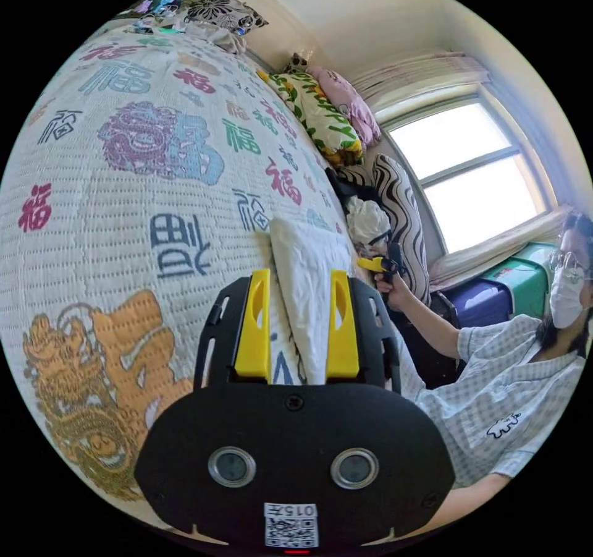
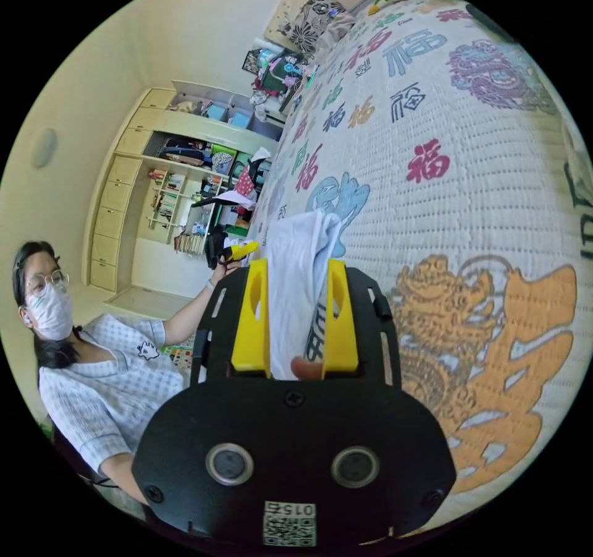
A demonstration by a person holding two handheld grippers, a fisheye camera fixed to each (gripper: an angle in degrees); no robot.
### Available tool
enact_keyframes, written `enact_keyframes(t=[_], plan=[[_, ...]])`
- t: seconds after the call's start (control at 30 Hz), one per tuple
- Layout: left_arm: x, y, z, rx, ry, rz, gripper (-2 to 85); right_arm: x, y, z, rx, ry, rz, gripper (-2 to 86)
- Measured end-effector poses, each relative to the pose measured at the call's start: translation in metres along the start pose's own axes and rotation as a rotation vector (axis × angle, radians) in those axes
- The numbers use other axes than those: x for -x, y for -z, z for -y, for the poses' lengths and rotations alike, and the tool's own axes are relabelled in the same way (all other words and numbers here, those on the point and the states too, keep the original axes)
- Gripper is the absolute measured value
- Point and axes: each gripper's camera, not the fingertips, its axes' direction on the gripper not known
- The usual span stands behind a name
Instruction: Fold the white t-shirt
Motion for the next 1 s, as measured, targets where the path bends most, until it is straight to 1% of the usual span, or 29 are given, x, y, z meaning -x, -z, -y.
enact_keyframes(t=[0.07, 0.17, 0.23, 0.37, 0.47, 0.53, 0.67, 0.8, 0.87, 0.93, 1.0], plan=[[0.013, -0.003, 0.019, -0.018, 0.028, -0.057, 13.8, -0.011, -0.004, 0.011, 0.010, -0.013, 0.014, 13.7], [0.025, -0.017, 0.043, 0.037, 0.032, -0.081, 14.1, -0.023, -0.013, 0.023, 0.042, -0.018, 0.015, 14.0], [0.028, -0.032, 0.055, 0.092, 0.005, -0.122, 13.5, -0.028, -0.021, 0.027, 0.081, -0.013, 0.053, 13.6], [0.032, -0.043, 0.066, 0.104, -0.010, -0.204, 11.7, -0.035, -0.032, 0.029, 0.122, 0.006, 0.127, 10.9], [0.033, -0.052, 0.073, 0.133, -0.007, -0.272, 8.5, -0.038, -0.042, 0.027, 0.154, 0.011, 0.172, 7.2], [0.032, -0.057, 0.081, 0.186, -0.003, -0.299, 2.1, -0.036, -0.046, 0.025, 0.167, 0.022, 0.169, 5.7], [0.014, -0.048, 0.094, 0.181, -0.114, -0.265, 0.6, -0.014, -0.041, 0.022, 0.179, 0.131, 0.080, 4.8], [-0.016, -0.029, 0.111, 0.119, -0.278, -0.204, 0.1, 0.017, -0.032, 0.025, 0.153, 0.278, -0.028, 4.7], [-0.028, -0.023, 0.114, 0.130, -0.331, -0.158, 0.0, 0.028, -0.033, 0.024, 0.153, 0.331, -0.080, 4.6], [-0.046, -0.017, 0.109, 0.185, -0.416, -0.114, 0.0, 0.039, -0.036, 0.017, 0.190, 0.379, -0.127, 4.5], [-0.060, -0.008, 0.096, 0.190, -0.485, -0.115, 0.0, 0.055, -0.040, -0.002, 0.222, 0.456, -0.154, 4.4]])
